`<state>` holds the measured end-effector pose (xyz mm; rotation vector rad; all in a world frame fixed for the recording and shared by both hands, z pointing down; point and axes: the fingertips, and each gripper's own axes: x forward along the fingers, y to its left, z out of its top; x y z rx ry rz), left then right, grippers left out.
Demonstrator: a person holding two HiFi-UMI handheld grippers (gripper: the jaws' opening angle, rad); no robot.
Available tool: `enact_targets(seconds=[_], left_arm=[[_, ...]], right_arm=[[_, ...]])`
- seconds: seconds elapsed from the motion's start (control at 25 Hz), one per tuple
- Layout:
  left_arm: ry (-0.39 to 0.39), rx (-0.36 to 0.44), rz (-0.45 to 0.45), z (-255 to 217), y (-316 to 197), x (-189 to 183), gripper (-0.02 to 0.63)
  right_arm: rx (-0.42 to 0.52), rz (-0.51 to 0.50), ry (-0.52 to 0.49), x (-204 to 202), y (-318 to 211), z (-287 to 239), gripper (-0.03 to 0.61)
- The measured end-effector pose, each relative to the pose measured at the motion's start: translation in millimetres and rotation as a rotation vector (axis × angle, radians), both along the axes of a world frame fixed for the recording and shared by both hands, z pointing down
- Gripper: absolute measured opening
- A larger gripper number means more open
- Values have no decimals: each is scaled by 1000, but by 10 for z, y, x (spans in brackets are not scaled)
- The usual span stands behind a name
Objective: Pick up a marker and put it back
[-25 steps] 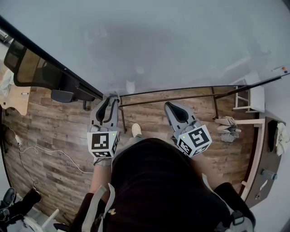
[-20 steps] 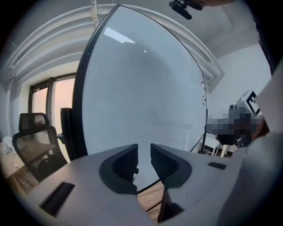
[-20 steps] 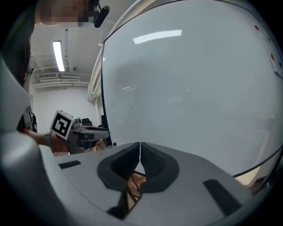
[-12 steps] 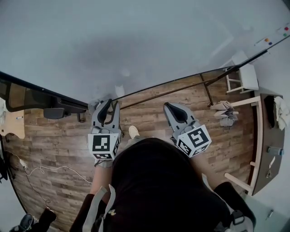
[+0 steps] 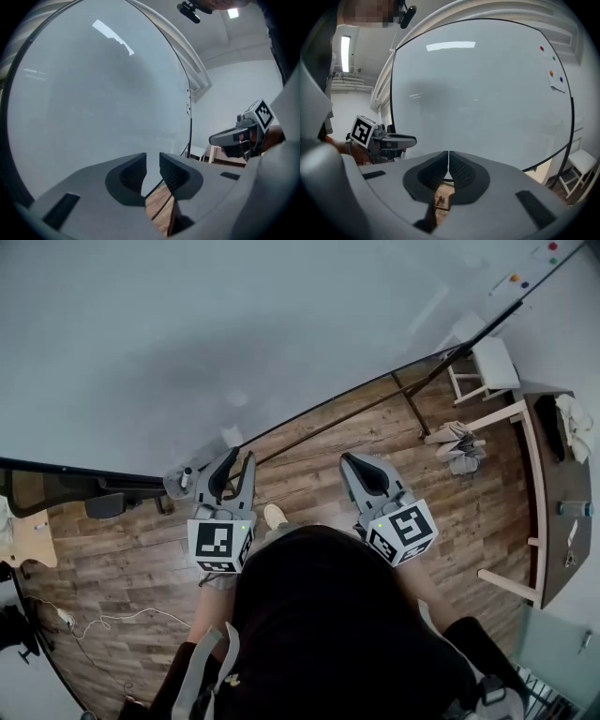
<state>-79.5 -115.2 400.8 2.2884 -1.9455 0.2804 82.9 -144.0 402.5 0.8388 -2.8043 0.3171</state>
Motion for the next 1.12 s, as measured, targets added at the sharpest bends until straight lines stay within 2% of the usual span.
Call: enact_targets(seconds=[0.64, 0.96, 1.12], left_arm=[[24, -13, 205, 65, -245, 559, 89], [36, 1, 262, 47, -256, 620, 89], [39, 22, 283, 7, -258, 593, 89]], right_arm=[[-13, 143, 13, 442, -27, 49, 18], [-2, 152, -6, 425, 29, 12, 18], [34, 170, -11, 413, 38, -51, 18]])
